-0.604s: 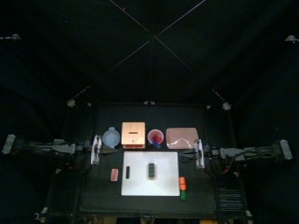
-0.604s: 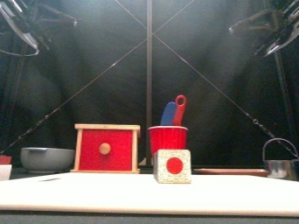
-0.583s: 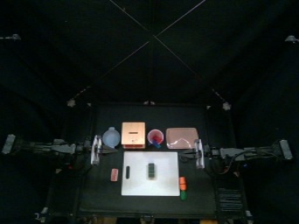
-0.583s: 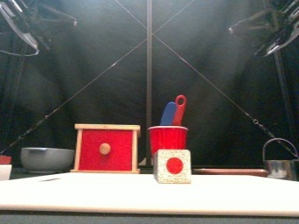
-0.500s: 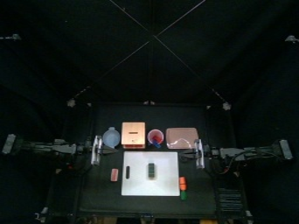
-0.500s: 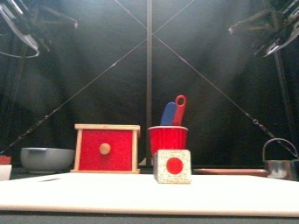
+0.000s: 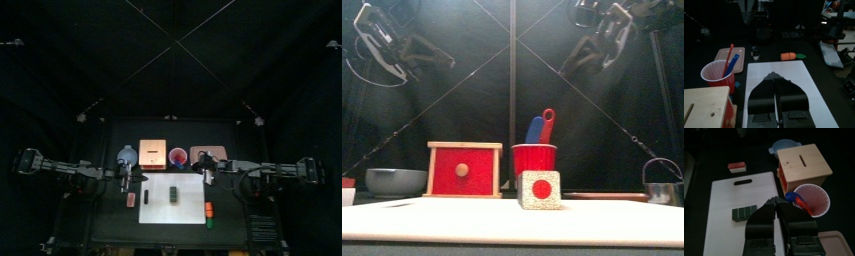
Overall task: Cut the sushi into 4 pieces with the knife
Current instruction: Pick up the knife at its handle with right hand
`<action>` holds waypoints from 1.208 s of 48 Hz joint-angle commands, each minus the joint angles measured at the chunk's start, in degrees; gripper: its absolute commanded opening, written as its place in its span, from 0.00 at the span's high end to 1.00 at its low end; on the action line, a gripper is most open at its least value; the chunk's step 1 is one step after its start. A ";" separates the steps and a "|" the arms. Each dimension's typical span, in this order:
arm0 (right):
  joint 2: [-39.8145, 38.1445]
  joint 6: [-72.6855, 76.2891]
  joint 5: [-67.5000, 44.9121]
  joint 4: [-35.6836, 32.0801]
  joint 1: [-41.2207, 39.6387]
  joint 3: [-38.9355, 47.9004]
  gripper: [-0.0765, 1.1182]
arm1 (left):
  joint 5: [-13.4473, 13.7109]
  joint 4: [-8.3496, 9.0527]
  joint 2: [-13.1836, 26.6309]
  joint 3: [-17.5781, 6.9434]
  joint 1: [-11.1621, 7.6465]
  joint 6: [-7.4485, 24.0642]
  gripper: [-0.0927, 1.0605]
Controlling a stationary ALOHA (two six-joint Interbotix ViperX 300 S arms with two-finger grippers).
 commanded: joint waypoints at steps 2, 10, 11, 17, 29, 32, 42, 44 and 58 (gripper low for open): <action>4.39 -0.09 7.82 -4.31 -0.18 -7.29 0.35 | -0.62 0.35 1.49 -2.02 -0.18 0.09 0.93; 10.11 -0.18 14.94 -10.20 0.18 -12.57 0.05 | -0.62 0.35 1.49 -1.93 -0.18 0.09 0.93; 10.81 -0.18 15.64 -10.72 0.18 -13.18 0.04 | -0.53 0.35 1.49 -1.93 -0.18 0.09 0.93; 14.33 -0.35 20.30 -13.80 0.44 -16.79 0.06 | -0.62 0.26 1.49 -1.76 -0.18 0.09 0.93; 21.45 -1.05 30.94 -19.07 0.62 -23.91 0.08 | -0.62 0.26 1.41 -1.67 -0.09 0.00 0.93; 23.38 -1.58 34.45 -20.30 0.62 -25.66 0.08 | -0.62 0.26 1.49 -1.67 -0.18 0.00 0.93; 28.30 -4.13 39.81 -21.53 0.62 -29.36 0.08 | -0.62 0.18 1.49 -1.49 -0.18 0.00 0.93; 29.18 -4.39 40.61 -21.62 0.53 -30.15 0.08 | -0.62 0.18 1.49 -1.41 -0.18 0.00 0.93; 34.01 -5.01 47.37 -23.64 0.35 -35.60 0.10 | -0.53 0.18 1.49 -1.23 -0.18 0.00 0.93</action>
